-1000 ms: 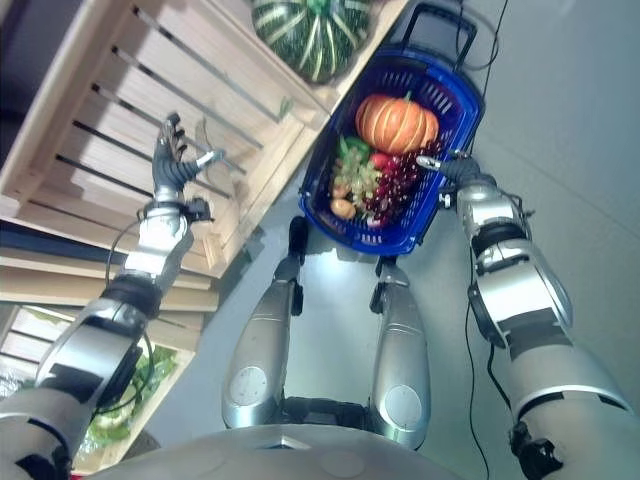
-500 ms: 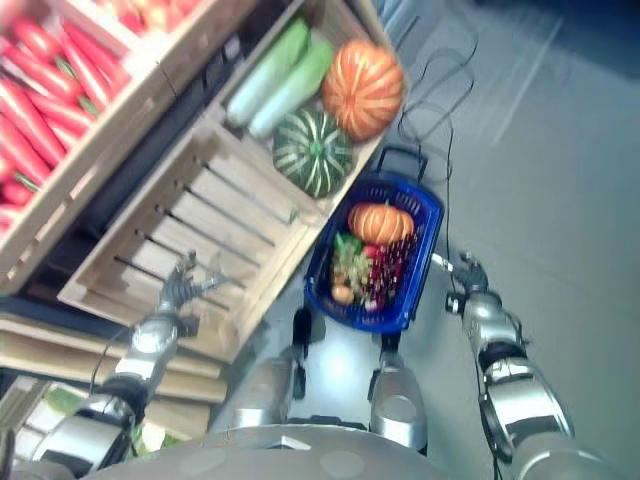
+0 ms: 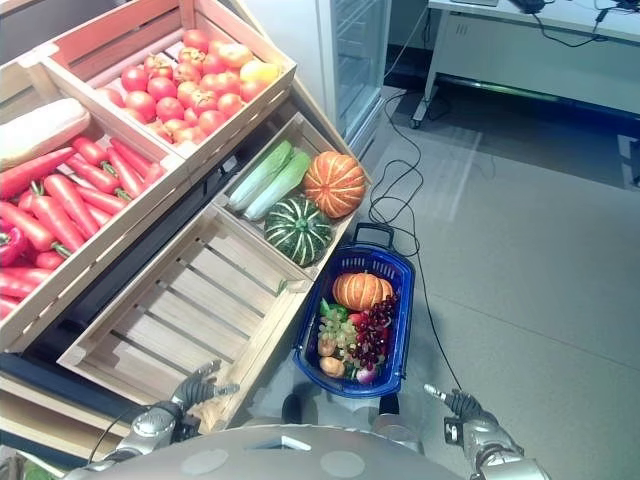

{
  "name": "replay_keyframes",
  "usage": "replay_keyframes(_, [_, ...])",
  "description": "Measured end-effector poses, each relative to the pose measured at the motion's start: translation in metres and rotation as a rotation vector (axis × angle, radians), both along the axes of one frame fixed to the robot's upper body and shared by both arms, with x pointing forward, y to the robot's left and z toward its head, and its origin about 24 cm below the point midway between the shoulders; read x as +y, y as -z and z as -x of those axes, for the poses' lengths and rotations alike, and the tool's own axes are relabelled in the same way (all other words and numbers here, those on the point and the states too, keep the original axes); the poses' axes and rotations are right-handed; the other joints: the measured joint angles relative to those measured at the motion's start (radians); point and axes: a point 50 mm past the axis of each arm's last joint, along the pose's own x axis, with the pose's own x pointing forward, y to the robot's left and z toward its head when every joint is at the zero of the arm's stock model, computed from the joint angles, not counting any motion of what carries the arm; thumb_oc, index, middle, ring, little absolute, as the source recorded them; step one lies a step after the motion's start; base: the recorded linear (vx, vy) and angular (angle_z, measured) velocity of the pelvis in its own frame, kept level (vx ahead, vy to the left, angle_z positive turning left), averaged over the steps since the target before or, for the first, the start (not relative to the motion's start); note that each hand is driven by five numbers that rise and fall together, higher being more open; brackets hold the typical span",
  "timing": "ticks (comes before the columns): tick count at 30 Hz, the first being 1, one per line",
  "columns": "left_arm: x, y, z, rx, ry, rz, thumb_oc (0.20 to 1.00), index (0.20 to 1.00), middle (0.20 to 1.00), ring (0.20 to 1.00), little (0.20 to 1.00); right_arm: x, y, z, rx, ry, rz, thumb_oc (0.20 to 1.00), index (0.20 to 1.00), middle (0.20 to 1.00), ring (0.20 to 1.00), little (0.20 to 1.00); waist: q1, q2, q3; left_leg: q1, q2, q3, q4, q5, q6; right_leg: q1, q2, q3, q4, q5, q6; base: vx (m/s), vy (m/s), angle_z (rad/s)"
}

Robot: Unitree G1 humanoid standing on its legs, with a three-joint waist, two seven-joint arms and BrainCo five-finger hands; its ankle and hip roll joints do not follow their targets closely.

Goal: Pick up fruits and vegetables into the basket

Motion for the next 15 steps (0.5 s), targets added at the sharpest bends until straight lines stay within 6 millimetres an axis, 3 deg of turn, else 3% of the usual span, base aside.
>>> replay_keyframes(5, [-0.010, 0.010, 0.022, 0.127, -0.094, 0.123, 1.000, 1.000, 1.000, 1.000, 1.000, 0.000, 0.004, 0.025, 0.099, 0.053, -0.060, 1.000, 1.000, 1.000, 1.000, 1.000, -0.005, 0.002, -0.010, 0.011, 0.002, 0.019, 0.000, -0.003, 0.006, 0.004, 0.003, 0.010, 0.000, 0.001, -0.001, 0.04, 0.001, -0.07])
replay_keyframes(15, [-0.011, 0.012, 0.026, 0.195, -0.122, 0.152, 1.000, 1.000, 1.000, 1.000, 1.000, 0.002, 0.004, 0.026, 0.113, 0.047, -0.105, 1.000, 1.000, 1.000, 1.000, 1.000, -0.018, 0.005, -0.023, 0.016, 0.003, 0.022, 0.000, -0.008, -0.001, 0.009, 0.003, 0.012, 0.000, 0.001, -0.001, 0.00, 0.000, -0.01])
